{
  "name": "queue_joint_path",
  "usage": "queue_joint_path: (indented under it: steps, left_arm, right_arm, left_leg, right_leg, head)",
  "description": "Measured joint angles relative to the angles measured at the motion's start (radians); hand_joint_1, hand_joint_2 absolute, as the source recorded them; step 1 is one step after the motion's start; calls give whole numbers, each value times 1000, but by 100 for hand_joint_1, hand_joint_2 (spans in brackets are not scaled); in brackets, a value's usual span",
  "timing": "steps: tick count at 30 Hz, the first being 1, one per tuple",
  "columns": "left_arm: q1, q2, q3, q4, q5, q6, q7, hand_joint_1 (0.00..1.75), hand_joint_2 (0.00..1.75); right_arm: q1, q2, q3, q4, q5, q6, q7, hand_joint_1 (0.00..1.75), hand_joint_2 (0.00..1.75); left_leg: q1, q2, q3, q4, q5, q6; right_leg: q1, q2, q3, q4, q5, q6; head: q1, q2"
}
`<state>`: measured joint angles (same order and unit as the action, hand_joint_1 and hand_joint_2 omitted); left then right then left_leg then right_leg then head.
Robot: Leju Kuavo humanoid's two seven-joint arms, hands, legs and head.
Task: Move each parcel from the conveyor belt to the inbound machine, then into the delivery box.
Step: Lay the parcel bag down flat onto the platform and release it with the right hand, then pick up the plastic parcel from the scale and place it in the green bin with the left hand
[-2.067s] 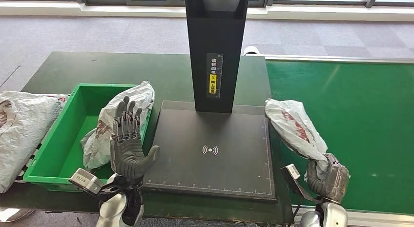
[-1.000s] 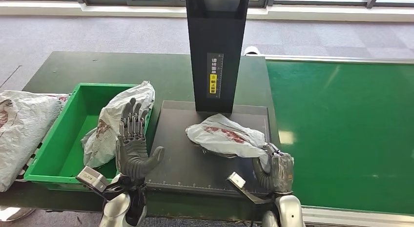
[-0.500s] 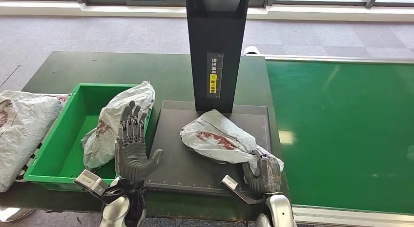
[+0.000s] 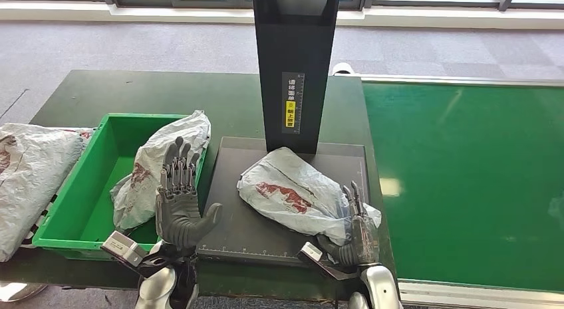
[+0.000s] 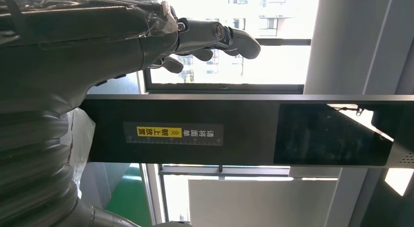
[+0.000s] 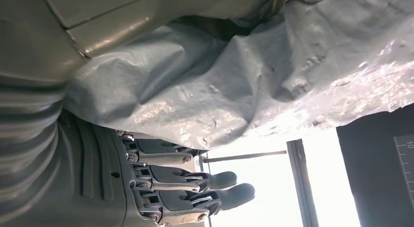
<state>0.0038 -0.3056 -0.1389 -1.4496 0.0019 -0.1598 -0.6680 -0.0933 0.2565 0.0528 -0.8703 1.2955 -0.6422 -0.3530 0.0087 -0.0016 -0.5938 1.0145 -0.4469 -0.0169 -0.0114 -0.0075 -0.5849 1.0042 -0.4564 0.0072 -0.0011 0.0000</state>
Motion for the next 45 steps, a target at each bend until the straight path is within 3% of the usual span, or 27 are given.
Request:
queue_joint_path:
  steps: [3,7,13,22,25,30,38,45]
  left_arm:
    - [1,0,0,-2,0,1,0,0,175]
    - [5,0,0,-8,-4,10,0,0,175]
    - [8,0,0,-11,-14,33,0,0,175]
    - [-4,1,-23,19,-126,151,0,0,175]
    - [-37,4,-52,96,-258,247,1,0,175]
    - [-164,-2,-112,304,-585,402,47,0,175]
    - [-295,-20,-181,543,-816,451,158,0,175]
    - [-344,-49,-195,717,-978,478,253,0,175]
  right_arm:
    - [0,0,2,1,-26,-11,-8,0,0]
    - [6,-1,11,-17,-128,-46,-75,0,0]
    - [44,0,15,-142,-357,-54,-243,0,0]
    - [101,0,29,-333,-555,-53,-341,0,0]
    - [119,2,30,-403,-593,-55,-347,0,0]
    - [139,5,32,-491,-622,-55,-349,0,0]
    - [165,18,32,-609,-610,-55,-350,0,0]
    - [202,43,32,-741,-546,-55,-351,0,0]
  left_leg:
    - [0,0,0,0,0,0]
    - [0,0,0,0,0,0]
    - [0,0,0,0,0,0]
    - [0,0,0,0,0,0]
    - [0,0,0,0,0,0]
    - [-1,0,0,1,1,1]
    - [-2,1,0,1,1,1]
    - [-2,1,0,1,0,1]
  right_leg:
    - [0,0,0,0,0,0]
    - [0,0,0,0,0,0]
    - [0,0,0,0,0,0]
    - [0,0,-1,0,0,0]
    - [0,0,-1,0,0,0]
    - [-1,0,0,0,2,1]
    - [-2,2,-1,0,3,2]
    - [-2,2,-2,0,2,2]
  head:
    - [0,0]
    - [0,0]
    - [0,0]
    - [0,0]
    - [0,0]
    - [0,0]
    - [0,0]
    - [0,0]
